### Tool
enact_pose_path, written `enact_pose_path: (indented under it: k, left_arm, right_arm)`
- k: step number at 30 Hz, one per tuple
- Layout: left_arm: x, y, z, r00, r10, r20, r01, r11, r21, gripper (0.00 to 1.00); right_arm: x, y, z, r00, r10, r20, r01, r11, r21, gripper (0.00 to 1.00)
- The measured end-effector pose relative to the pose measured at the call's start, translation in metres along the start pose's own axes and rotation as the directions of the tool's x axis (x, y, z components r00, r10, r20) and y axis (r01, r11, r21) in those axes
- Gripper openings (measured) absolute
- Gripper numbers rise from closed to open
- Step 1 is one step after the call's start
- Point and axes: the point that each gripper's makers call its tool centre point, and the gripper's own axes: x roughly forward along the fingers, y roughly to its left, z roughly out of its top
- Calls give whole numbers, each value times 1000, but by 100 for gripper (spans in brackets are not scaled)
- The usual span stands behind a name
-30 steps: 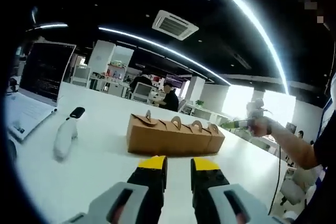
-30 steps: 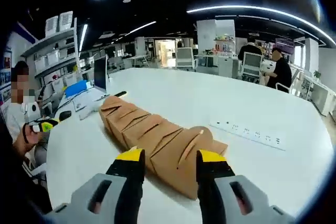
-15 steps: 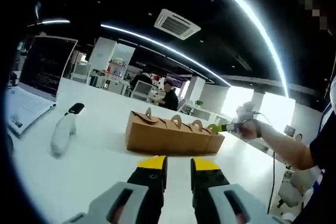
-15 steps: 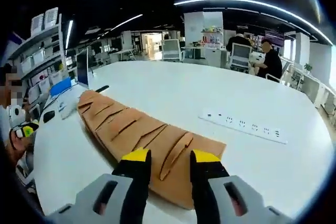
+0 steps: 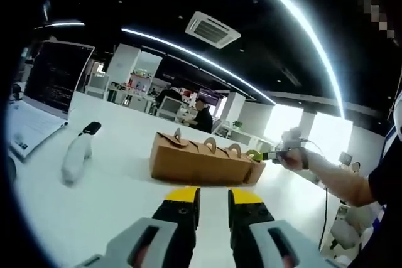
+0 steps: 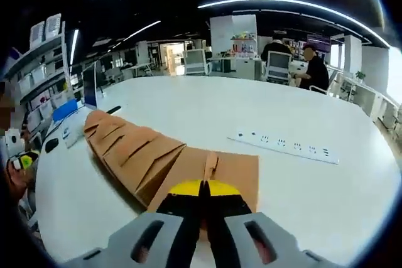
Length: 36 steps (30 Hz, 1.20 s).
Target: Pick up one paper box from the group, open the paper box, and remove the item inside
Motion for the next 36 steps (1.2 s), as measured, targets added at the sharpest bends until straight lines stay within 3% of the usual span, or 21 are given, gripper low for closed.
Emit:
enact_pose_path:
  k: [12,23,32,36]
  left_arm:
    - [0,-2,2,1000,3,3,-3,1000,7,20]
    - [-4,-4,0,1000,11,-5,-11,1000,17,20]
    - [-4,-17,2,1000,-12,0,12,999,31,20]
    - [-7,-16,-2,1000,-8,-7,8,999,32,20]
  right_arm:
    - [0,-2,1,1000,-13,29,12,1000,18,2]
    - [-31,-12,-15,998,-51,38,50,999,12,2]
    - [-61,14,-33,998,-43,40,44,999,-7,2]
    - [-69,23,-32,998,-31,55,33,999,-33,2]
